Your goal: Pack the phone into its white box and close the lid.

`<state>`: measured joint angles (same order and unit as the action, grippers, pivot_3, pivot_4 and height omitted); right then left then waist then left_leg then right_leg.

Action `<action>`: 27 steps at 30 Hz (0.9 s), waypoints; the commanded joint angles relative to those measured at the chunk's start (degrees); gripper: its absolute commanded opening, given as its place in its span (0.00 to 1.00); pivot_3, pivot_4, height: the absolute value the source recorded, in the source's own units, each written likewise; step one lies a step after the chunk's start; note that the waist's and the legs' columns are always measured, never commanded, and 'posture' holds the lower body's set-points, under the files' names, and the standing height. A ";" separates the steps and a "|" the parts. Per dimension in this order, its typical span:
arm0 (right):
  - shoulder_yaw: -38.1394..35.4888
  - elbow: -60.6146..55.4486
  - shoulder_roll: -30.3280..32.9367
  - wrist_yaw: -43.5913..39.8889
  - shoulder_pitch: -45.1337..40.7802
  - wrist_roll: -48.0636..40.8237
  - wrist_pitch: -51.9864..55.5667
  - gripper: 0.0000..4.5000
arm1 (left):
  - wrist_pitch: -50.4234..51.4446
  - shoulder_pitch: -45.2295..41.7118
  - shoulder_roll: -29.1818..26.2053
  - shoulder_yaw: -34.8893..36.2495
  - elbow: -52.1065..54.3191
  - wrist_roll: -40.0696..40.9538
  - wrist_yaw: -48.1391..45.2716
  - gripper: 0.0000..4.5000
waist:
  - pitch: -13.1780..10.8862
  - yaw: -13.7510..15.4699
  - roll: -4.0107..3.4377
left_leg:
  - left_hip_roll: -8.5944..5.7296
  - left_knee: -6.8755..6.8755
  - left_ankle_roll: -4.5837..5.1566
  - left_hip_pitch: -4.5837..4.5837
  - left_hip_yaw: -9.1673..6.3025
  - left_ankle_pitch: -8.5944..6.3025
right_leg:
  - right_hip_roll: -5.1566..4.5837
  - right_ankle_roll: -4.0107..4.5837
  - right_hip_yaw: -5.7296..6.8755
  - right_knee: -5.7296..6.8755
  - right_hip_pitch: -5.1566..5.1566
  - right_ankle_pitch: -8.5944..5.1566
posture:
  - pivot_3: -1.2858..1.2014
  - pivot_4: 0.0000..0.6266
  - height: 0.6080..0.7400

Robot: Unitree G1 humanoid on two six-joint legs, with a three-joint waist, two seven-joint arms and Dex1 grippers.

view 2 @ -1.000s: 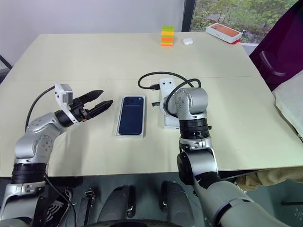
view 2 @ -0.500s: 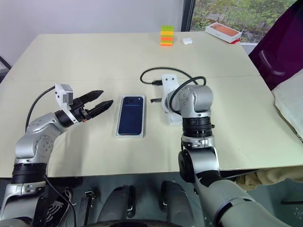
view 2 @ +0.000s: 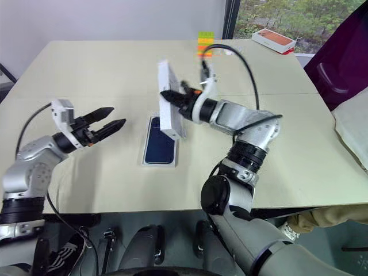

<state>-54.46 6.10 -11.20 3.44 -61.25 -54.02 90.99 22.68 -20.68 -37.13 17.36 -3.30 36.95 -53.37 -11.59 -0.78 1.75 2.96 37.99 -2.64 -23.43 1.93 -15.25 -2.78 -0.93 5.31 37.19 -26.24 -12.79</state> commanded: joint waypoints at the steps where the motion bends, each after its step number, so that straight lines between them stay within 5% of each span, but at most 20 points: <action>1: -2.90 0.69 -11.29 4.72 -1.12 -10.04 0.16 0.02 | 1.94 0.86 -2.51 2.96 2.34 2.99 -2.41 0.87 | -0.01 -0.29 -0.02 | 0.01 -0.02 0.00 0.00 0.00 0.00 | 0.02 0.00 0.00 0.00 -0.01 0.00 | 0.52 0.24 1.00; 9: 8.86 2.36 -16.61 13.55 7.81 -27.94 -3.57 0.02 | 2.71 1.55 -1.80 2.44 3.71 2.81 -1.00 0.87 | -0.01 -0.38 -0.02 | 0.08 -0.10 0.00 0.03 0.01 0.00 | 0.12 0.03 -0.07 0.07 -0.10 0.02 | 0.52 0.24 1.00; 17: 25.63 5.50 -11.13 16.50 16.29 -37.91 -10.64 0.02 | 3.89 1.11 -0.90 2.28 4.28 3.47 0.19 0.87 | 0.01 -0.30 0.01 | 0.07 -0.07 0.00 0.00 0.03 0.00 | 0.10 0.02 -0.09 0.05 -0.09 0.02 | 0.52 0.24 1.00; 27: 37.32 10.27 -8.36 14.43 18.67 -39.76 -21.07 0.02 | 3.19 1.86 -1.57 2.83 4.13 2.69 -0.11 0.87 | 0.01 -0.27 0.01 | 0.10 -0.06 0.00 0.02 0.02 0.00 | 0.14 0.02 -0.09 0.06 -0.10 0.02 | 0.52 0.24 1.00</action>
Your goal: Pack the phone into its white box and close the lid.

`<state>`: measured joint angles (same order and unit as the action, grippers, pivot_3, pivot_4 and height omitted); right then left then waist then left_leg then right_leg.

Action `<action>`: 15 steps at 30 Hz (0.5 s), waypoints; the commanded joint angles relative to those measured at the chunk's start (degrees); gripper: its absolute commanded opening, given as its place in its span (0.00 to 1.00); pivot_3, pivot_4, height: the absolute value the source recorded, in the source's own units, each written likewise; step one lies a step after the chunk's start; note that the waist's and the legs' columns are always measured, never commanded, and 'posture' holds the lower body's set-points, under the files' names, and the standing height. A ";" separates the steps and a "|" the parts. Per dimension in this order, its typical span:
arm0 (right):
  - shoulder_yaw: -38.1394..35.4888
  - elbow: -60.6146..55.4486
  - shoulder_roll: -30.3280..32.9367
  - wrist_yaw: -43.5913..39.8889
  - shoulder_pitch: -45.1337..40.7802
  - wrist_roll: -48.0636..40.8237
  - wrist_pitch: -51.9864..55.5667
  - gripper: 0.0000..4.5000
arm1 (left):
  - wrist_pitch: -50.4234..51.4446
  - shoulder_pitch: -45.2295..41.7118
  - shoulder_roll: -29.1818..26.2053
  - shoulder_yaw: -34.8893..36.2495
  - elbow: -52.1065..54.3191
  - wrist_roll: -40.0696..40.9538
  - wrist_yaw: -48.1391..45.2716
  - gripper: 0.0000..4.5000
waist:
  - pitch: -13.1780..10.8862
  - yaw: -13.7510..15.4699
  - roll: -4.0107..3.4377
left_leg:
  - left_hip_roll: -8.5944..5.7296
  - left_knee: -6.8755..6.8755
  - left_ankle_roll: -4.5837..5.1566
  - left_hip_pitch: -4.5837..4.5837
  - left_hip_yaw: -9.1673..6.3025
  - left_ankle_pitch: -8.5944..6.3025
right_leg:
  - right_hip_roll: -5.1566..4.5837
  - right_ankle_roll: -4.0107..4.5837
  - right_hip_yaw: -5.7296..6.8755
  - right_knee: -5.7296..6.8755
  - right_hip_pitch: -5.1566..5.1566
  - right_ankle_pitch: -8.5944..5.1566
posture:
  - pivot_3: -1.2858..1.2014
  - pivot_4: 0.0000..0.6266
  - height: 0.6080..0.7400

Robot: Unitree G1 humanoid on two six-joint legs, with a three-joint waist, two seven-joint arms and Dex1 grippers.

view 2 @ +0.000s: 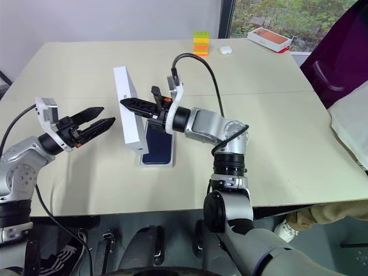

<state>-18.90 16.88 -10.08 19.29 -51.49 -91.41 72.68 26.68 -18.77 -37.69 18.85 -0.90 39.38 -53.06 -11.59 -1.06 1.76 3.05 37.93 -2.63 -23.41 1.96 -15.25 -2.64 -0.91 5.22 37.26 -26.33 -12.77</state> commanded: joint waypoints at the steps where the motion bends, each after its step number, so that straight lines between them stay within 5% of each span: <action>1: 2.44 0.18 -9.59 -1.71 8.76 -2.11 -3.81 0.02 | -0.88 0.26 -1.11 1.44 1.77 0.18 -0.51 0.87 | 0.00 0.01 0.00 | 0.00 0.00 0.00 0.00 0.01 0.00 | 0.00 0.00 0.00 0.00 0.00 0.00 | 0.52 0.24 1.00; 15: 7.88 5.83 -8.75 -6.06 9.85 4.77 -14.27 0.02 | -3.76 1.89 -1.64 2.09 0.59 -2.07 -0.47 0.87 | 0.00 0.02 0.00 | 0.01 0.01 0.00 -0.01 0.03 0.00 | -0.02 0.00 -0.01 -0.02 0.00 0.00 | 0.52 0.24 1.00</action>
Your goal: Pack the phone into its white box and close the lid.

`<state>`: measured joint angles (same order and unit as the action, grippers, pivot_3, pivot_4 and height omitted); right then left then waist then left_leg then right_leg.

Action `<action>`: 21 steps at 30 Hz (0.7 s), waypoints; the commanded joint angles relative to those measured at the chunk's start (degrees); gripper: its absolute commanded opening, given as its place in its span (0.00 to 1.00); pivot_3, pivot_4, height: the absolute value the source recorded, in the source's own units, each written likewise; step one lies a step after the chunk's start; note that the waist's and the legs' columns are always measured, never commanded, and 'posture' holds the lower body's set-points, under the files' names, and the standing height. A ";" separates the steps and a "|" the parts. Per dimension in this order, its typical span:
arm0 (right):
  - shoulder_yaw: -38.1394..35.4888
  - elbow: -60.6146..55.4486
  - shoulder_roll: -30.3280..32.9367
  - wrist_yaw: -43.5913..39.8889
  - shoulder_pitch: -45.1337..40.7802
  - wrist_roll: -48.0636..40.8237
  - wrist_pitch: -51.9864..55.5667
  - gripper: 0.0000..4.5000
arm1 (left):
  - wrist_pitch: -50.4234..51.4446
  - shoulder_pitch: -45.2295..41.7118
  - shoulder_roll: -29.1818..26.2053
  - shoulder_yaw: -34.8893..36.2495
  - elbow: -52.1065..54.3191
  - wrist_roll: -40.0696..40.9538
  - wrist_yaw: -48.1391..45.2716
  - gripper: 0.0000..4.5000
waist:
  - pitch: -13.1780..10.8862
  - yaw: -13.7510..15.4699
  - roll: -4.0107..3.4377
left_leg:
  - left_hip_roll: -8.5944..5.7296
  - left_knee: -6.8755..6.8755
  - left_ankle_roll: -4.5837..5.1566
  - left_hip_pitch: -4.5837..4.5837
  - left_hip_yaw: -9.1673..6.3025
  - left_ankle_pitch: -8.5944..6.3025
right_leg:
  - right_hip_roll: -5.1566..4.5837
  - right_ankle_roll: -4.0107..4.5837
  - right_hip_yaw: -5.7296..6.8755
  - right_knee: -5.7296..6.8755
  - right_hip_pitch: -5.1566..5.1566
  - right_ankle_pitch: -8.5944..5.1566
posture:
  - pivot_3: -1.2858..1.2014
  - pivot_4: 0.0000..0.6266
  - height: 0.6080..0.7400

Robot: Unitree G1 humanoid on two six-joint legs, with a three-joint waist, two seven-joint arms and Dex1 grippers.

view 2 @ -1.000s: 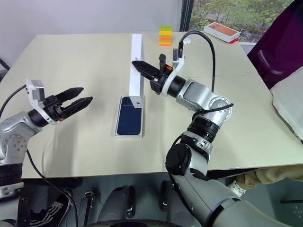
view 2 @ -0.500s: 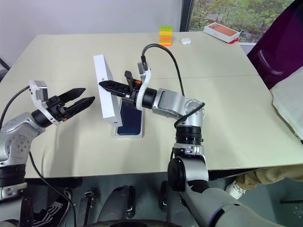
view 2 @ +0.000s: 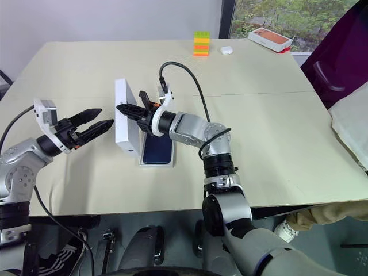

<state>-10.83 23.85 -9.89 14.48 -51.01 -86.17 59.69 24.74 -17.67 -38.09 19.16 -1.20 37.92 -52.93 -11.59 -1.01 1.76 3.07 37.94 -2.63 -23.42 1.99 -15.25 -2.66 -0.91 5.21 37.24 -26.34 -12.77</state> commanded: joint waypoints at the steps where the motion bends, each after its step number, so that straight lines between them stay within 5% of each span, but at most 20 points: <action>1: -0.37 -0.71 -8.81 -1.32 9.64 -0.42 -1.71 0.02 | -2.04 0.86 -1.31 2.09 0.72 -0.68 -0.36 0.87 | 0.00 -0.05 0.00 | 0.00 0.00 0.00 0.00 0.01 0.00 | 0.00 0.00 0.00 0.00 0.00 0.00 | 0.52 0.24 1.00; 5: -0.46 -0.51 -9.12 -0.91 10.47 -0.40 -3.16 0.00 | 0.53 0.59 -1.72 2.95 -0.40 1.93 -1.54 0.68 | 0.00 0.03 0.00 | 0.01 0.00 0.00 0.00 0.00 0.00 | 0.00 0.00 0.00 0.00 0.00 0.00 | 0.52 0.24 1.00; 12: 0.13 -0.77 -10.10 0.68 10.89 -1.04 -4.22 0.00 | -2.74 0.35 0.27 1.11 -0.87 -1.99 0.71 0.01 | 0.00 0.08 0.00 | 0.01 0.01 0.00 0.00 0.01 0.00 | -0.01 0.00 0.00 0.00 0.01 0.00 | 0.52 0.24 1.00; 21: 1.20 0.07 -8.20 1.74 12.59 0.25 -2.70 0.00 | -2.79 -2.38 1.52 -0.03 -2.29 -2.78 1.82 0.01 | 0.00 0.03 0.00 | 0.02 0.02 0.00 0.01 0.02 0.00 | -0.01 0.01 0.00 0.01 0.01 0.01 | 0.52 0.24 1.00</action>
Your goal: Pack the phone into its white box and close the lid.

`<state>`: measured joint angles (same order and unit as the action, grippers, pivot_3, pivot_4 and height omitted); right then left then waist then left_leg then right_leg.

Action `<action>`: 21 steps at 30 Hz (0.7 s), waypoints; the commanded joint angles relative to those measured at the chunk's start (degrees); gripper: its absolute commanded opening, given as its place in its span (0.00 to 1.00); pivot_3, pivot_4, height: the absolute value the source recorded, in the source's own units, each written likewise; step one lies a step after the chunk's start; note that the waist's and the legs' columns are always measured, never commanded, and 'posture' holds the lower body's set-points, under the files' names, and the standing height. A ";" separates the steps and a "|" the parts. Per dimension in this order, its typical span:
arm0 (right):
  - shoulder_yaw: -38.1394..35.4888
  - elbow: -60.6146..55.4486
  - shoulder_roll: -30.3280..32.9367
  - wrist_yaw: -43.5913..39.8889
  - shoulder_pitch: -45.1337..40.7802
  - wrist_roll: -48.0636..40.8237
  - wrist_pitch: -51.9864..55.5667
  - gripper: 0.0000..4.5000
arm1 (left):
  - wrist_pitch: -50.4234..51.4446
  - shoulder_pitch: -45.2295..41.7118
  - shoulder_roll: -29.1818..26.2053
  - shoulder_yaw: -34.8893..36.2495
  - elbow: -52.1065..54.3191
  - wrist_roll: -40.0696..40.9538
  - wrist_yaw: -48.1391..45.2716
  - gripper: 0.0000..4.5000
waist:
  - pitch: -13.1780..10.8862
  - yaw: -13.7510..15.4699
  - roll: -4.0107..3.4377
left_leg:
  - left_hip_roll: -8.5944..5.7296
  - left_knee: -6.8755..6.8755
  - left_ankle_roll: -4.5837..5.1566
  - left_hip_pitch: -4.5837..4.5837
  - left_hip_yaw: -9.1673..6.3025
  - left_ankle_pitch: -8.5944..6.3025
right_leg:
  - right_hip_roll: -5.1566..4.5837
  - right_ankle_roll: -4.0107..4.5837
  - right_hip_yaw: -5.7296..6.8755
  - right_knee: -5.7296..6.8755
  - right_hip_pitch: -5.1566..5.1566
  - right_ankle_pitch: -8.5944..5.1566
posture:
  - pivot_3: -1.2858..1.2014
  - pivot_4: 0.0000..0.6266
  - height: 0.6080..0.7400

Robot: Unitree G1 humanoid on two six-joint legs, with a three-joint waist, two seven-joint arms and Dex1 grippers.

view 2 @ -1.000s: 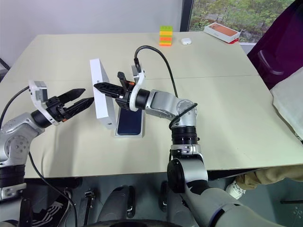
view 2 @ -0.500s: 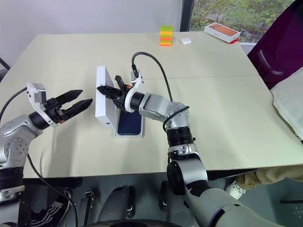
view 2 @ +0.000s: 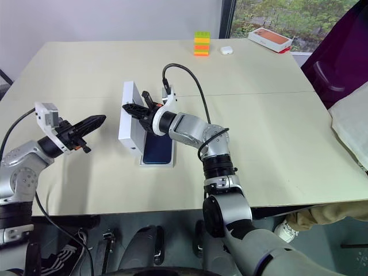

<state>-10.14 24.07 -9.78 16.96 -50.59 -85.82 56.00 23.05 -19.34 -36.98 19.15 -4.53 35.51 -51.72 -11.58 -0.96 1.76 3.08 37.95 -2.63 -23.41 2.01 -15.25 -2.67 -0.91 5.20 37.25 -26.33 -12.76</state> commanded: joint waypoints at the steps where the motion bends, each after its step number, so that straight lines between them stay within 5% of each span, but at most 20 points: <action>1: 0.89 0.35 -7.98 -0.67 12.31 0.58 1.34 0.00 | -1.17 -0.61 0.83 -0.39 1.31 -0.53 0.88 0.01 | 0.00 -0.02 0.00 | 0.00 0.00 0.00 0.00 0.00 0.00 | 0.00 0.00 0.00 0.00 0.00 0.00 | 0.52 0.24 1.00; 15: 1.44 0.85 -8.38 -1.11 12.57 1.32 1.58 0.00 | -1.98 1.05 3.25 -3.07 1.69 -2.20 1.58 0.01 | 0.01 0.04 0.01 | 0.00 0.01 0.00 0.01 0.01 0.00 | 0.00 0.01 0.00 0.01 0.01 0.00 | 0.52 0.24 1.00; 18: 0.94 1.49 -8.29 -0.31 12.65 1.75 1.02 0.21 | -2.85 2.06 4.25 -4.24 1.62 -3.25 1.52 0.00 | 0.01 0.03 0.01 | 0.00 0.01 0.00 0.01 0.02 0.00 | -0.01 0.01 -0.01 0.00 0.01 0.01 | 0.52 0.24 1.00; 21: 0.44 1.49 -7.82 0.23 12.49 2.15 0.54 0.52 | -3.94 2.61 5.07 -5.52 0.57 -4.37 1.29 0.00 | 0.01 0.03 0.01 | 0.00 0.01 0.00 0.00 0.02 0.00 | -0.01 0.01 -0.01 0.01 0.00 0.01 | 0.52 0.24 1.00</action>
<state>-8.59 26.40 -9.48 17.08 -49.91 -83.57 57.30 20.74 -16.54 -32.08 13.67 -4.44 31.73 -50.17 -11.58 -0.94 1.77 3.09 37.96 -2.63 -23.40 2.03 -15.25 -2.67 -0.90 5.20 37.26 -26.32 -12.76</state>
